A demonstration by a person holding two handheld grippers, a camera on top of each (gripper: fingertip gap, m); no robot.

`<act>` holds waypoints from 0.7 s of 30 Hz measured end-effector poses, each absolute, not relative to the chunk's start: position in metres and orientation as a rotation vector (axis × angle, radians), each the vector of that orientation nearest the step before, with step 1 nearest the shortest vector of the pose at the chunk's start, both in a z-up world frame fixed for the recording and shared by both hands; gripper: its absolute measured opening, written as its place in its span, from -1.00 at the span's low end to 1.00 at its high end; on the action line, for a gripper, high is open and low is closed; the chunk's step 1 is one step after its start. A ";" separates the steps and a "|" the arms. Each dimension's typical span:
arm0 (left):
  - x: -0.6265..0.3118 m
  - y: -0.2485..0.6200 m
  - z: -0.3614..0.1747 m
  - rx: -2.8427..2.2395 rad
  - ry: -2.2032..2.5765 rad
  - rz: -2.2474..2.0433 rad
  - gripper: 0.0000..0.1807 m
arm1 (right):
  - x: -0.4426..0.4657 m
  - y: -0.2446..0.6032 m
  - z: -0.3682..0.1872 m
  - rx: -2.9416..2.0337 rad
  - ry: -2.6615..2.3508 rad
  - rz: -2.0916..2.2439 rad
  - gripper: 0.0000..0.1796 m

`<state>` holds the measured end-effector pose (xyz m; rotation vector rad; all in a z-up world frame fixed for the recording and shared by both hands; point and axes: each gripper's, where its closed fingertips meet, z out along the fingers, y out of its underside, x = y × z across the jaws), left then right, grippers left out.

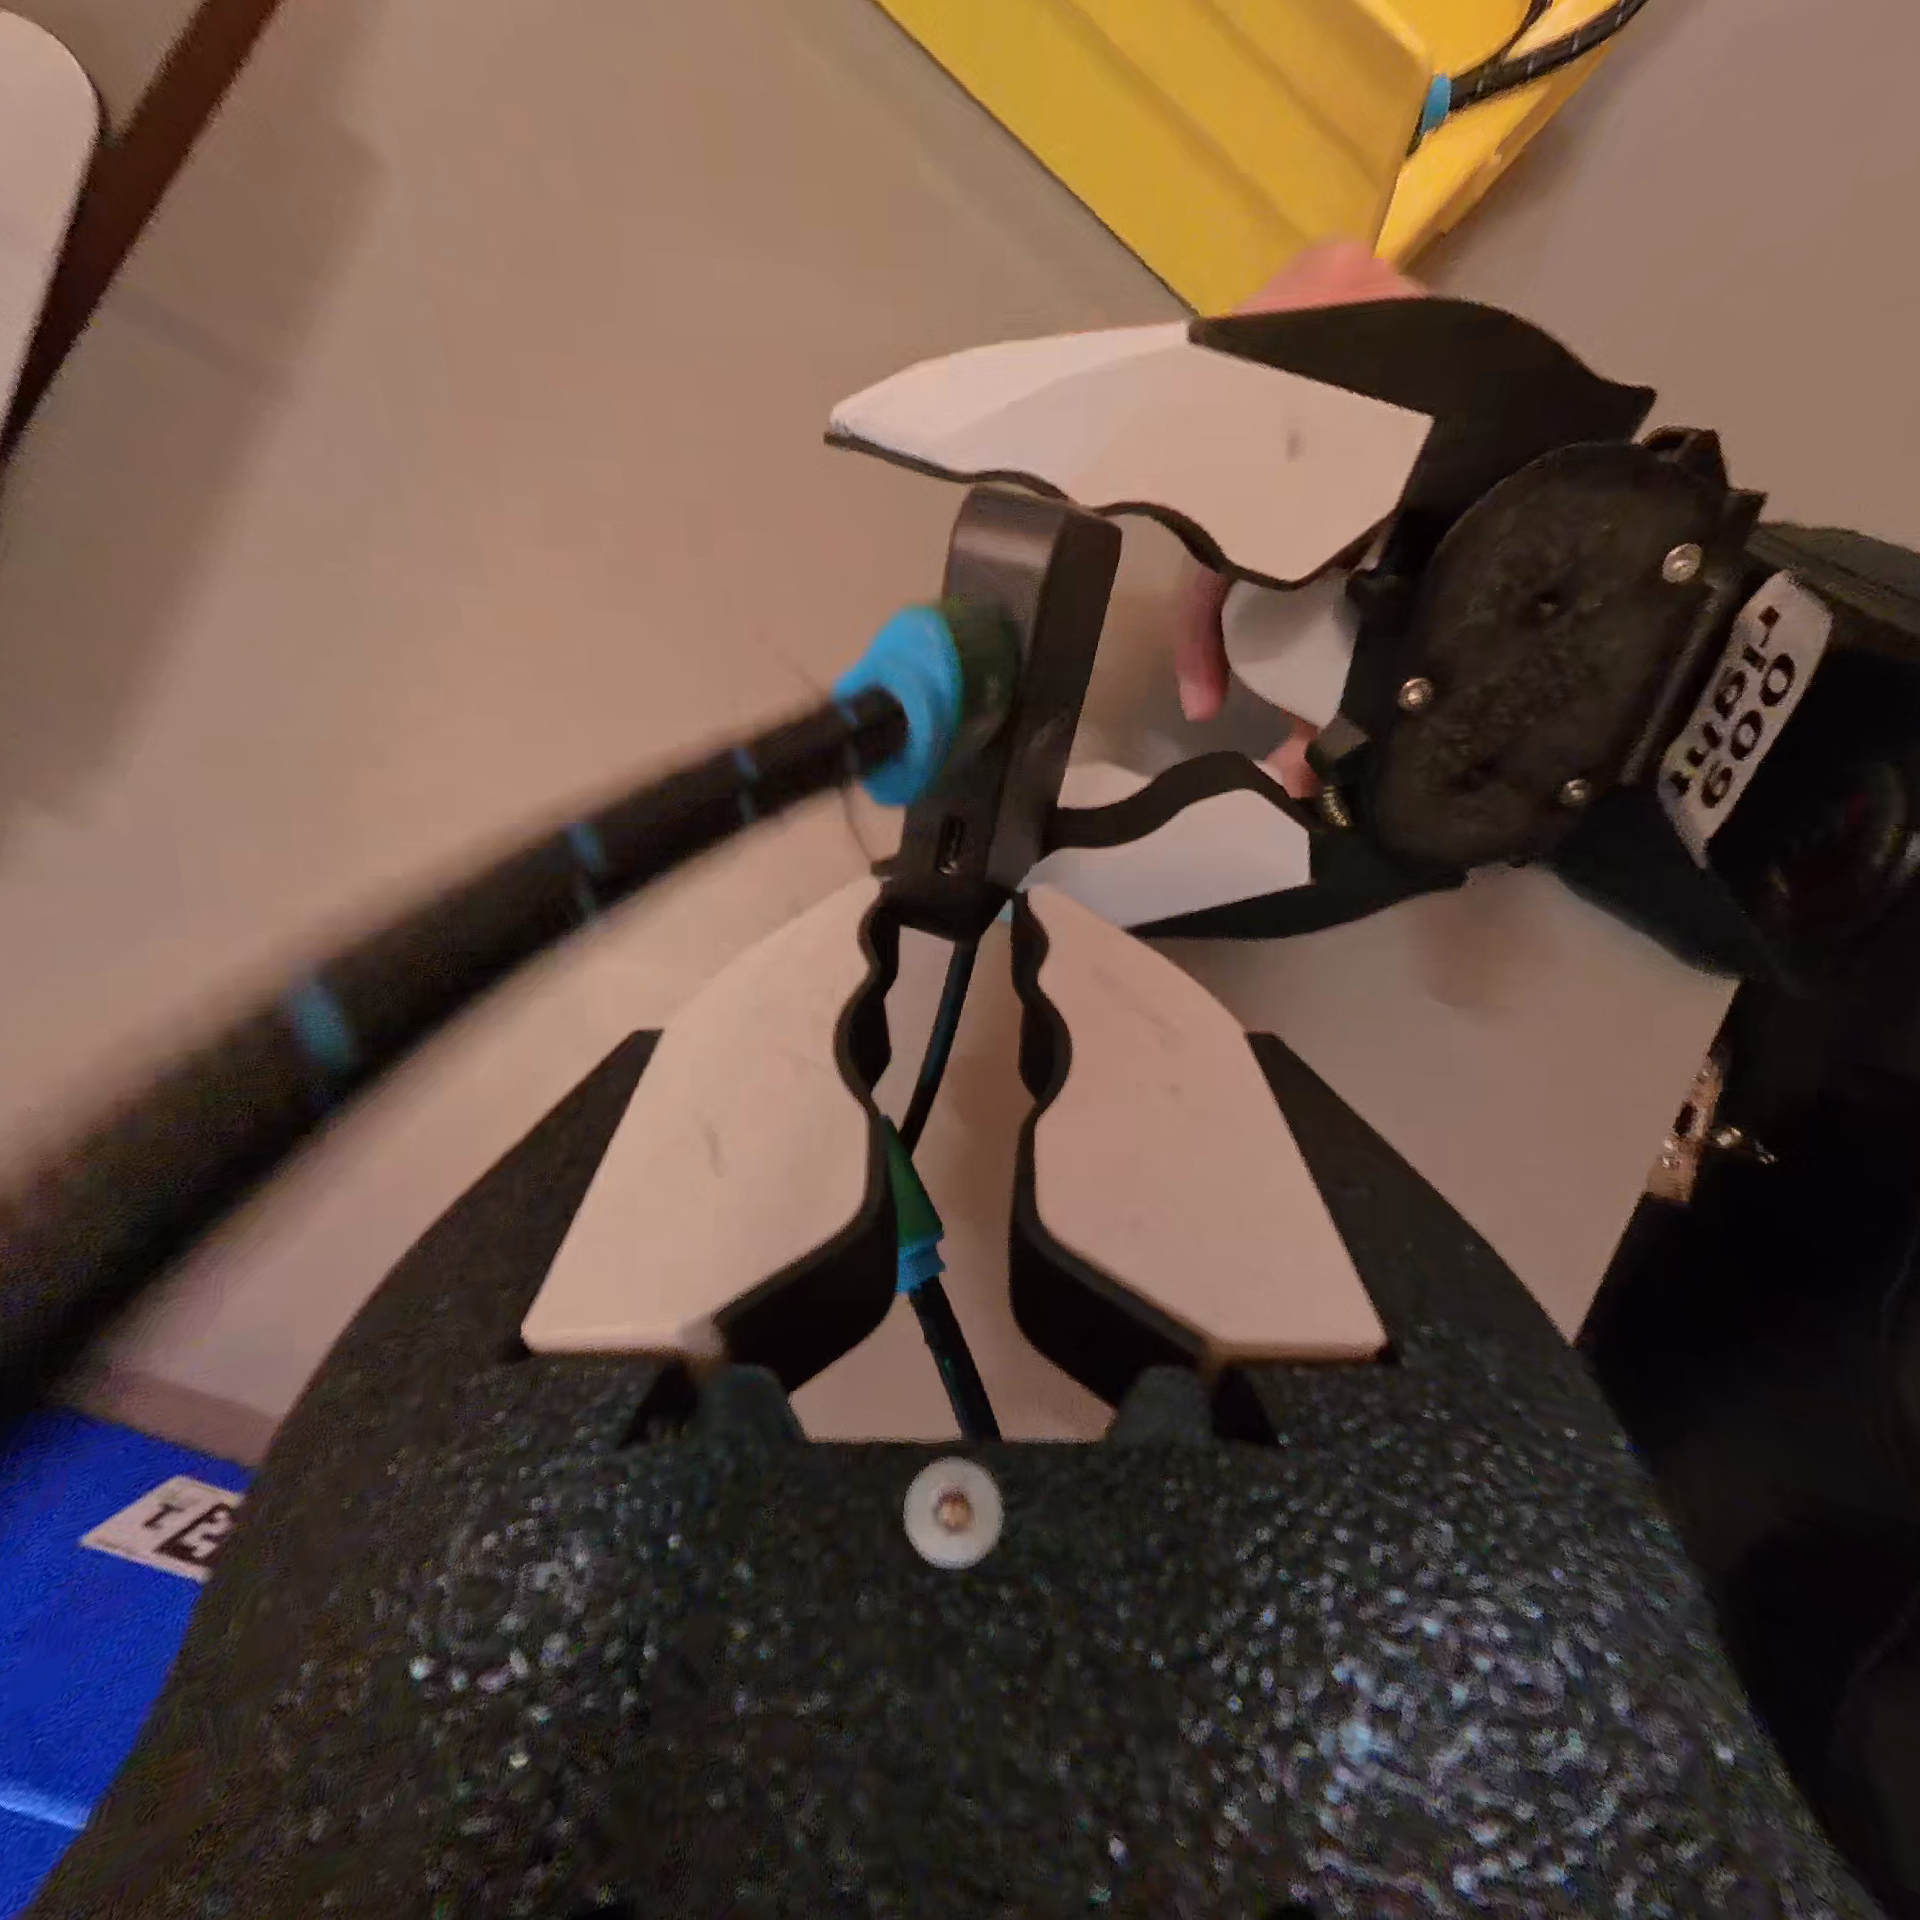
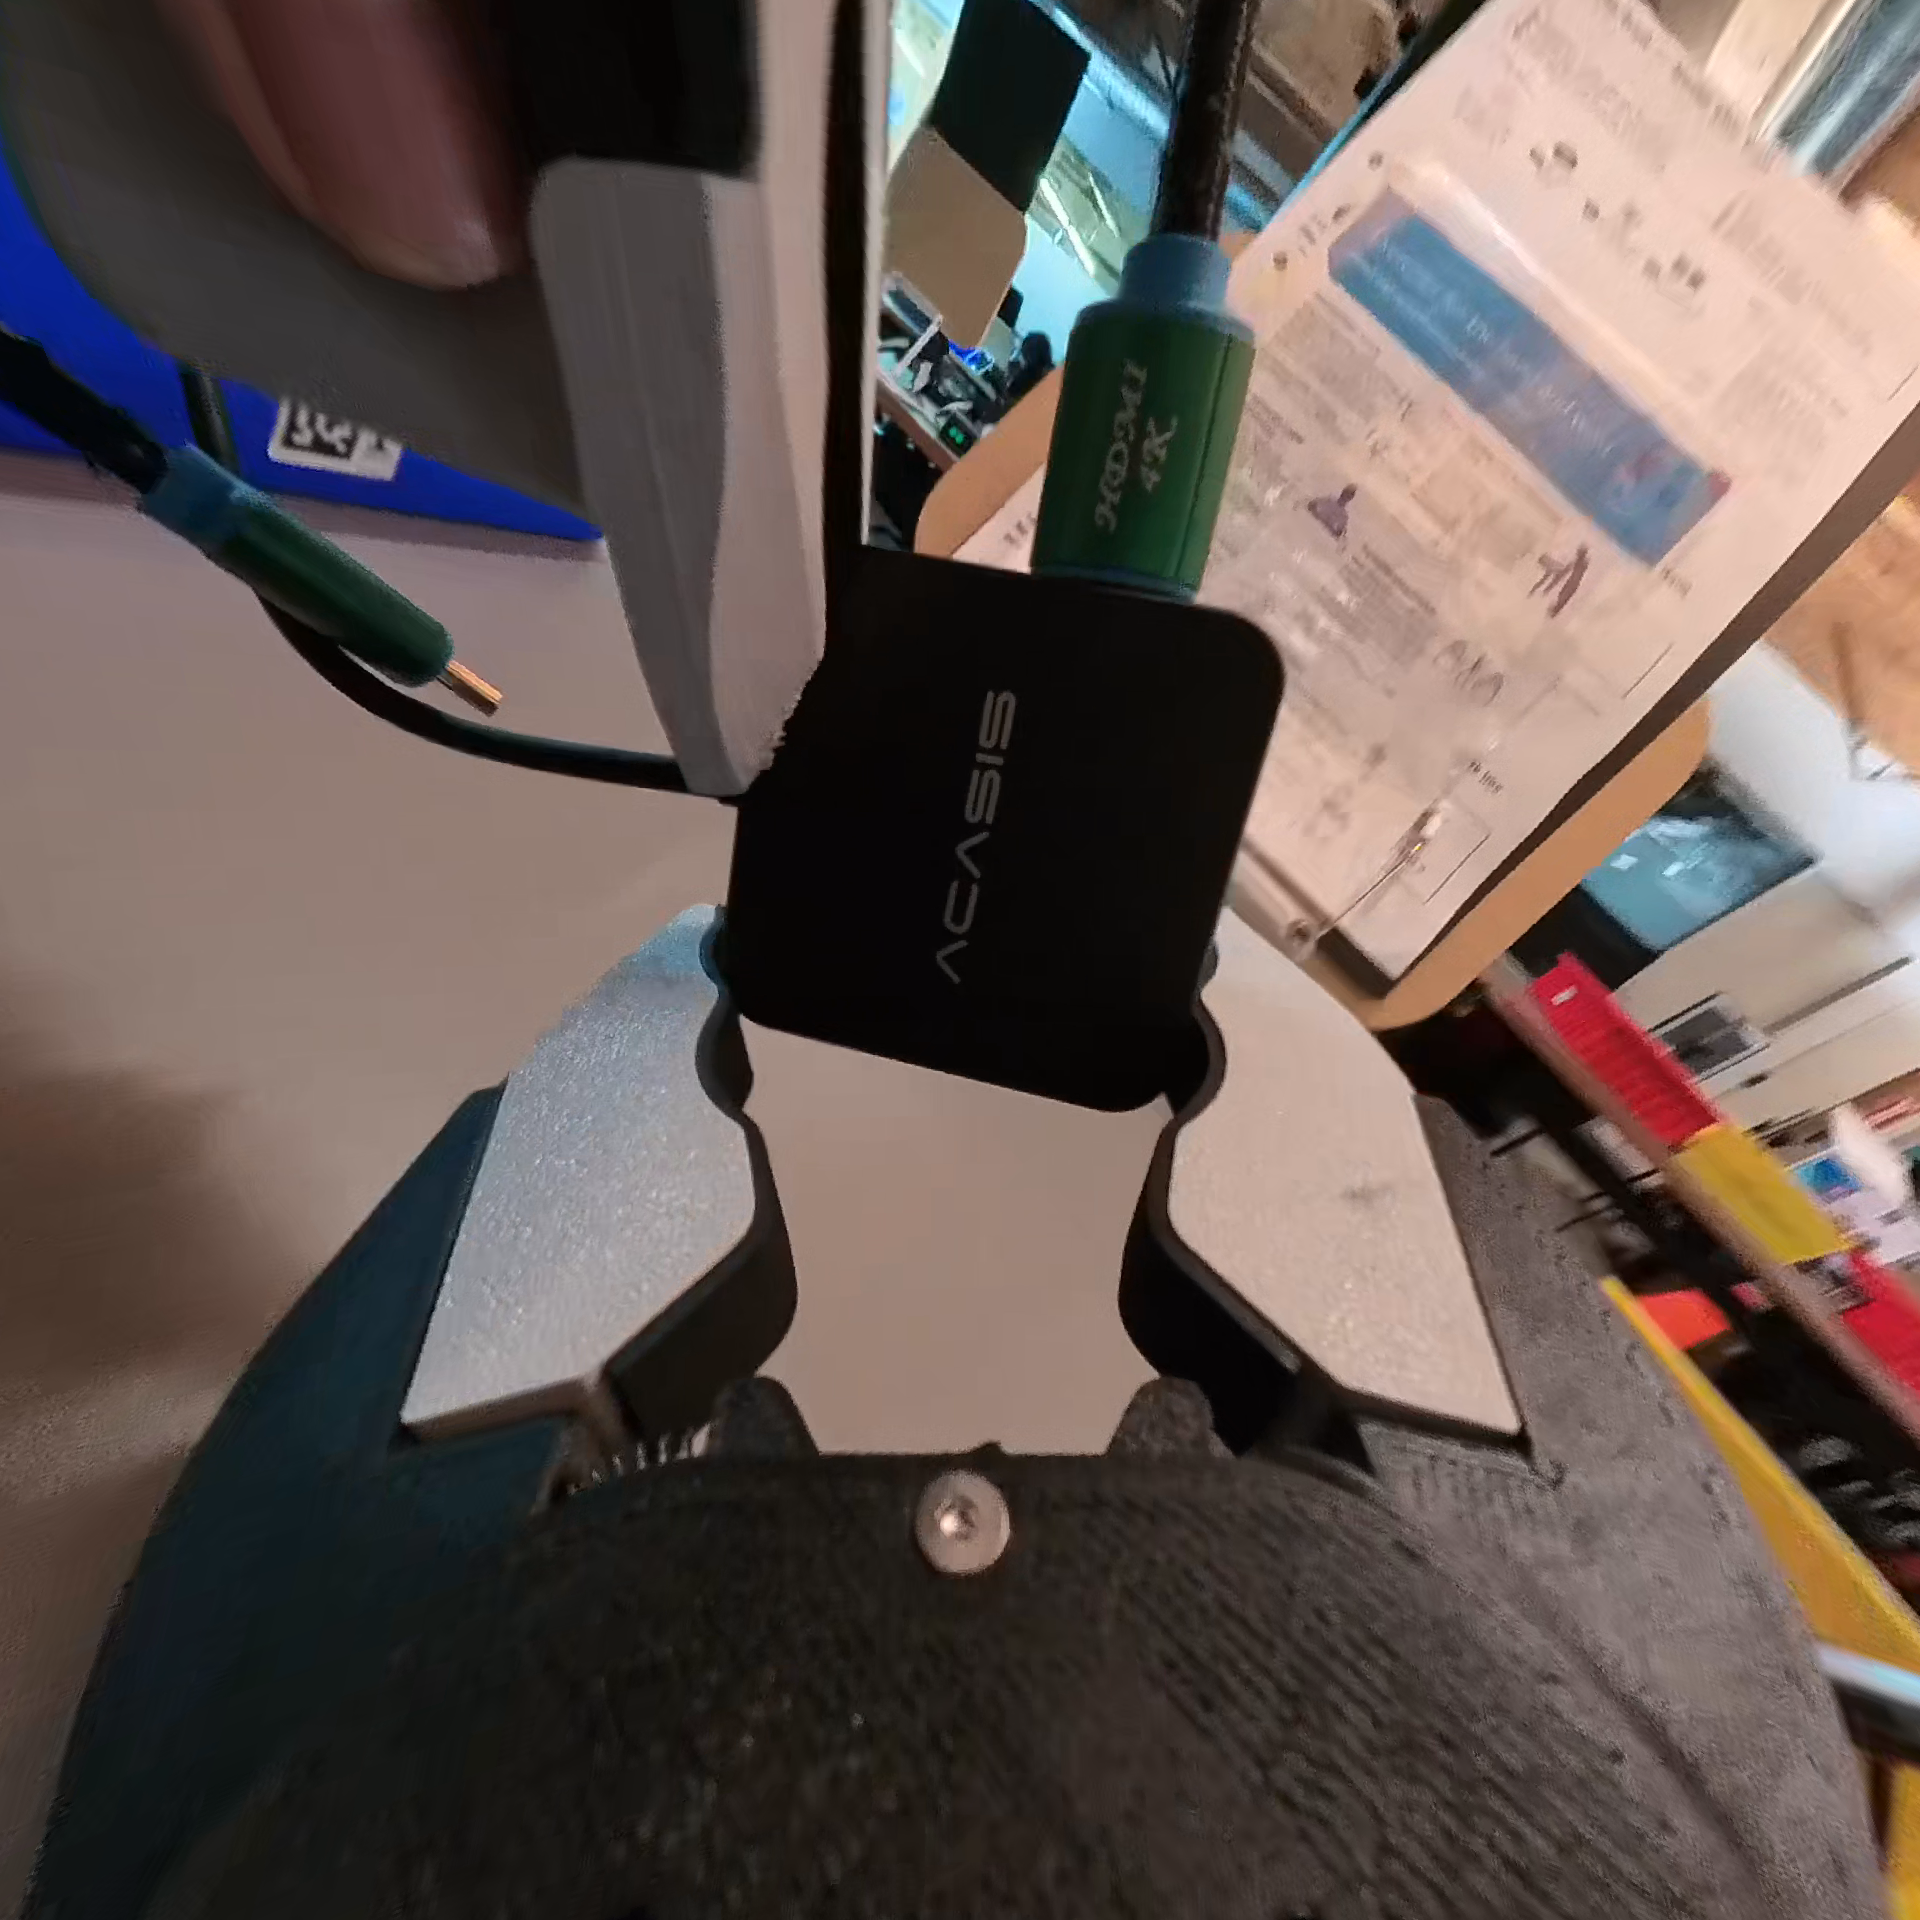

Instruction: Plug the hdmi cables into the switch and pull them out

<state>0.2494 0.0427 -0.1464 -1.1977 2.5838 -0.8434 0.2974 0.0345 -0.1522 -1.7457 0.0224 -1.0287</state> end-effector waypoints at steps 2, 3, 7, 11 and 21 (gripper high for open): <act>0.255 0.040 -0.139 -1.177 2.526 -0.918 -0.73 | 0.297 0.036 -0.155 -1.755 0.095 -0.932 -0.11; 0.257 0.038 -0.135 -1.172 2.501 -0.962 -0.68 | 0.297 0.037 -0.158 -1.770 0.111 -0.924 -0.11; 0.263 0.028 -0.114 -1.171 2.371 -1.076 -0.56 | 0.301 0.037 -0.164 -1.799 0.190 -0.912 -0.12; 0.254 -0.003 -0.100 -1.142 2.303 -1.149 -0.51 | 0.313 0.028 -0.165 -1.799 0.278 -0.928 -0.12; 0.215 -0.021 -0.092 -0.968 2.374 -0.952 -0.31 | 0.336 0.002 -0.171 -1.776 0.509 -0.732 -0.13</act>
